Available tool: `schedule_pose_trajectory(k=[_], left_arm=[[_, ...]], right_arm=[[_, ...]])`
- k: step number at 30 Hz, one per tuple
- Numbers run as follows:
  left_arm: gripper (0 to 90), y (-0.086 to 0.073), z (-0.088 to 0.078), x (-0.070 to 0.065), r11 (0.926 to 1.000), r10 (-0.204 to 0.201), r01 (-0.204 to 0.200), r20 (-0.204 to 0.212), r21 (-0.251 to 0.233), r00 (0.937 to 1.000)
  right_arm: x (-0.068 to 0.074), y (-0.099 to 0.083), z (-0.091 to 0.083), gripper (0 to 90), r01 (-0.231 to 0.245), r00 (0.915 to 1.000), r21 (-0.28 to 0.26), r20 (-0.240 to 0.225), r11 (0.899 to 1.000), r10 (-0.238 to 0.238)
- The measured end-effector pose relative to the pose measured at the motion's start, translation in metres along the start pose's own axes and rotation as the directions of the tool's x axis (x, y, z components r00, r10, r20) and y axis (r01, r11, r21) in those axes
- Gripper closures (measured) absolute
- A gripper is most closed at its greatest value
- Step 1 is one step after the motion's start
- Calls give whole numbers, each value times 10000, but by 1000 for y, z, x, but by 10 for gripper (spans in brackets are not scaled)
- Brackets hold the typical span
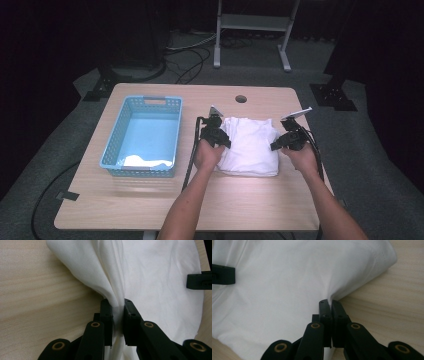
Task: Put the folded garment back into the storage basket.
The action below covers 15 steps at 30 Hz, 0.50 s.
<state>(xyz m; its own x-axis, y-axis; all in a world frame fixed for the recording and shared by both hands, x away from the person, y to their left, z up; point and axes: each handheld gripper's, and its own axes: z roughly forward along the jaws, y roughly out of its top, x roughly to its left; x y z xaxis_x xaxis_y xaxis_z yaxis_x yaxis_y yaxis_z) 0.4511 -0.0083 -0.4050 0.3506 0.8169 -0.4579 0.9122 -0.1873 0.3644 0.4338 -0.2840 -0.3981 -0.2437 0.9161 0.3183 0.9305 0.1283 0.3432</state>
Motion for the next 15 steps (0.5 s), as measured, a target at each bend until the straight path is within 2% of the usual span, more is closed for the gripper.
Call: schedule_pose_trajectory(k=[15], left_arm=[[810,2,-16,-14,9995,316,-316,162,5,9994]], right_arm=[[12,3,-20,889,72,9999,-79,99,9999,-72]])
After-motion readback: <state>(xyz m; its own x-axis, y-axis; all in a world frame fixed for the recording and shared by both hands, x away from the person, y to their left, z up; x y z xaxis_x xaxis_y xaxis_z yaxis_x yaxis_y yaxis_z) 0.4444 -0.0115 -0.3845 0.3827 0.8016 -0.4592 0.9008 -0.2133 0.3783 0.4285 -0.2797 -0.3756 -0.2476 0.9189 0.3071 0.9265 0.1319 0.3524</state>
